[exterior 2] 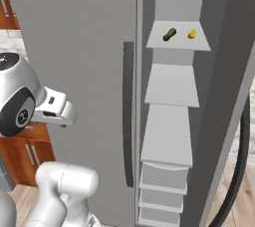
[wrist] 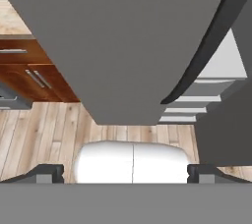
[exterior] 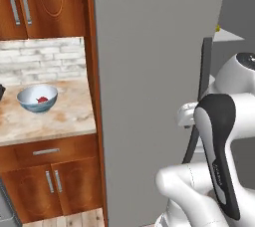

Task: Take the squash, bell pepper, and lemon wedge from the freezer and place them in the bowl on the counter.

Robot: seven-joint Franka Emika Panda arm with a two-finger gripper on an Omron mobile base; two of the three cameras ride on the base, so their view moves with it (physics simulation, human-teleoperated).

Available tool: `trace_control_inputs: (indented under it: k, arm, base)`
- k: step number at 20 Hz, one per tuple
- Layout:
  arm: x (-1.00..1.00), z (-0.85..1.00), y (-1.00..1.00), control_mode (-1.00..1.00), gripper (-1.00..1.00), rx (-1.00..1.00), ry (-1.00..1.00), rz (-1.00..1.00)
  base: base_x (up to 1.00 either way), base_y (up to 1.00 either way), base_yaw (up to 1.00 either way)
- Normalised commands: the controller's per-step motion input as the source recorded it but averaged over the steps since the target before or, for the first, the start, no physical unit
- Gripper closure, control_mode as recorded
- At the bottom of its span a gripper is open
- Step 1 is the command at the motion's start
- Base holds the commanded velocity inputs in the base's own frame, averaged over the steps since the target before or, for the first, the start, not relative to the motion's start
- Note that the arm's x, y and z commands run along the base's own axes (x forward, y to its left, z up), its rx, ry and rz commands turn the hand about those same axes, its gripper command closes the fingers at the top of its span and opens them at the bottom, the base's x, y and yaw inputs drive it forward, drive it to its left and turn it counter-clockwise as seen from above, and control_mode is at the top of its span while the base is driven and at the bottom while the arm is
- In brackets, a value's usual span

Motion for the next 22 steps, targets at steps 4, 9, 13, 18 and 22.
trace_control_inputs:
  k: [4,9,13,18,22]
  arm:
    - [0.0,0.0,0.0,1.0,-1.0,0.0,0.0,0.0]
    - [0.0,0.0,0.0,1.0,-1.0,0.0,0.0,0.0]
    - [0.0,0.0,0.0,1.0,-1.0,0.0,0.0,0.0]
    - [0.0,0.0,0.0,1.0,-1.0,0.0,0.0,0.0]
    - [0.0,0.0,0.0,1.0,-1.0,0.0,0.0,0.0]
  base:
    - [0.03,-0.39,0.0]
    - [0.09,-0.31,0.0]
    - [0.15,-0.4,0.0]
    - [0.28,-0.55,0.0]
    - [0.41,-0.48,0.0]
